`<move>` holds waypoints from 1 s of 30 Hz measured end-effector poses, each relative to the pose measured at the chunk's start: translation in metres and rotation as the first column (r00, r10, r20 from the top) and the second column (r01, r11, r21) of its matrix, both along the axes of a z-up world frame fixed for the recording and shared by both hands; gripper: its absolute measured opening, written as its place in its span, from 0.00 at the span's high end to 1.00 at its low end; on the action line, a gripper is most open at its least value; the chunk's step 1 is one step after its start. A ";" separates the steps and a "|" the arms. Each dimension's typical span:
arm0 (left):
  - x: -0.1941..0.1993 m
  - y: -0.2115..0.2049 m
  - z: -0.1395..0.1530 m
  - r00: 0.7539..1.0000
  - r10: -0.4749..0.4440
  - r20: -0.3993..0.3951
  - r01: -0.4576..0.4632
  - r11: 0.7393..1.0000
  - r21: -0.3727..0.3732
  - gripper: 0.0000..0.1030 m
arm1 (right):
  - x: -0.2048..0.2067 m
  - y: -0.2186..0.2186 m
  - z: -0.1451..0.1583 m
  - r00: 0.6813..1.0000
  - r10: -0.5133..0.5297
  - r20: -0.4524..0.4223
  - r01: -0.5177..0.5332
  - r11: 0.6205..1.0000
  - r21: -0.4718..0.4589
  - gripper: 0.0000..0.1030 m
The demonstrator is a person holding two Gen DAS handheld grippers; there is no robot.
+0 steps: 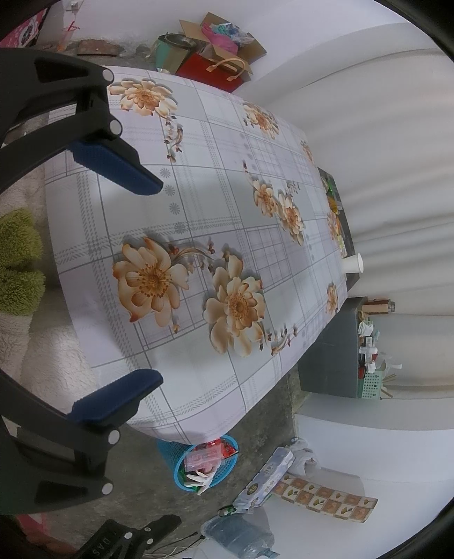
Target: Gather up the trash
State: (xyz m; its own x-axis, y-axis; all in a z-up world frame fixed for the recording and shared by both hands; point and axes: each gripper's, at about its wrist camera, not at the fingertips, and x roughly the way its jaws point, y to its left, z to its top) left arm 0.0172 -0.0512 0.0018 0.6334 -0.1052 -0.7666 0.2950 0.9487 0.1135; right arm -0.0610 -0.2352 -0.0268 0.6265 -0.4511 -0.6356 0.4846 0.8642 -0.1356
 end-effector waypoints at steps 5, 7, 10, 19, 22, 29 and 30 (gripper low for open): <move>0.000 -0.001 0.000 1.000 -0.001 -0.001 0.001 1.000 0.003 0.05 | 0.000 0.000 -0.001 1.000 -0.002 0.001 0.002 1.000 0.002 0.08; 0.000 -0.001 0.000 1.000 0.000 -0.002 0.000 1.000 0.002 0.05 | 0.000 0.001 -0.001 1.000 -0.003 0.000 0.003 1.000 0.002 0.08; -0.001 0.000 -0.001 1.000 -0.002 -0.002 0.002 1.000 0.002 0.05 | -0.001 0.000 -0.001 1.000 -0.004 0.001 0.004 1.000 0.001 0.08; -0.002 -0.001 -0.001 1.000 -0.006 -0.002 0.006 1.000 0.003 0.05 | 0.001 0.002 0.000 1.000 -0.005 0.003 0.005 1.000 0.001 0.08; -0.002 -0.001 -0.001 1.000 -0.006 -0.003 0.006 1.000 0.001 0.05 | 0.000 0.001 -0.001 1.000 -0.004 0.002 0.004 1.000 0.000 0.08; -0.002 -0.001 -0.001 1.000 -0.005 -0.004 0.005 1.000 0.001 0.05 | 0.001 0.003 -0.001 1.000 -0.004 0.002 0.004 1.000 0.001 0.08; -0.002 -0.001 -0.001 1.000 -0.005 -0.004 0.005 1.000 0.002 0.05 | 0.000 0.002 -0.001 1.000 -0.005 0.002 0.005 1.000 0.001 0.08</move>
State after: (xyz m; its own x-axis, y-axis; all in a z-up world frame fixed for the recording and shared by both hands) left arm 0.0153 -0.0524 0.0006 0.6297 -0.1070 -0.7694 0.3005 0.9469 0.1142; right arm -0.0611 -0.2336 -0.0282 0.6254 -0.4535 -0.6350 0.4892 0.8619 -0.1337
